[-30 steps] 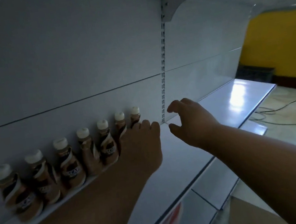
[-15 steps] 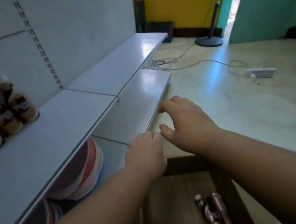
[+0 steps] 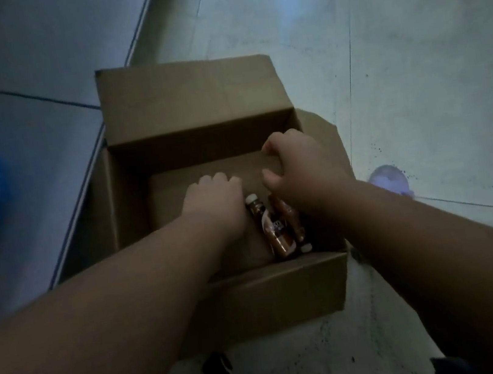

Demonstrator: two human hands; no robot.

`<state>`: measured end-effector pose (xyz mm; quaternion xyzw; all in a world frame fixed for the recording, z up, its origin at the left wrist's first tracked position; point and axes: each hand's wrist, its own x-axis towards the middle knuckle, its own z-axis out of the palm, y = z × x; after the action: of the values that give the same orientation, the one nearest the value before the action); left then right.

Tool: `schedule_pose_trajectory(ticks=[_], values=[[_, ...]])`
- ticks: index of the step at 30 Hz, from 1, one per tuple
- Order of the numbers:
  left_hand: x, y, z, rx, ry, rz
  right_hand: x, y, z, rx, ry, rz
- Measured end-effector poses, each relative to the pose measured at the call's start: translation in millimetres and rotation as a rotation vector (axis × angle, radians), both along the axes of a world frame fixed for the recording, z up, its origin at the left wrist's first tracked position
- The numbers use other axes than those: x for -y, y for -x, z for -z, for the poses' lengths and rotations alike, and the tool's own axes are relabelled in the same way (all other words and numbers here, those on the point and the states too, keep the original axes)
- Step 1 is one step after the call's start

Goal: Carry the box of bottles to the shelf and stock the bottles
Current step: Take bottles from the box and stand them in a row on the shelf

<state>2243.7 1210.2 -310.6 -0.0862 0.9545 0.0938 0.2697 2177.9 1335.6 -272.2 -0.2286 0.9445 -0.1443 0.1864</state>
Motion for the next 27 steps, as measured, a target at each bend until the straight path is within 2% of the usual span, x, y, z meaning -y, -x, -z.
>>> schedule_pose_trajectory(ticks=[4, 7, 11, 13, 15, 18, 20, 23, 27], values=[[-9, 4, 59, 0.177, -0.105, -0.041, -11, 8, 61, 0.19, -0.086, 0.062], [-14, 8, 88, 0.277, -0.269, -0.205, -15, 13, 92, 0.279, -0.154, 0.115], [-25, 13, 124, 0.377, -0.512, -0.589, -8, 12, 130, 0.54, -0.366, 0.375], [-27, 11, 136, 0.349, -0.616, -0.807, 2, 7, 147, 0.556, -0.433, 0.426], [-23, 7, 146, 0.304, -0.661, -0.983, 11, 8, 154, 0.492, -0.379, 0.449], [-12, -4, 155, 0.323, -0.695, -1.185, 16, 14, 157, 0.521, -0.177, 0.536], [-4, -14, 164, 0.352, -0.673, -1.306, 13, 14, 158, 0.528, -0.264, 0.46], [-1, -20, 169, 0.375, -0.701, -1.377, 6, 8, 167, 0.596, -0.45, 0.31], [-6, -20, 176, 0.382, -0.759, -1.475, 5, 4, 178, 0.662, -0.518, 0.237]])
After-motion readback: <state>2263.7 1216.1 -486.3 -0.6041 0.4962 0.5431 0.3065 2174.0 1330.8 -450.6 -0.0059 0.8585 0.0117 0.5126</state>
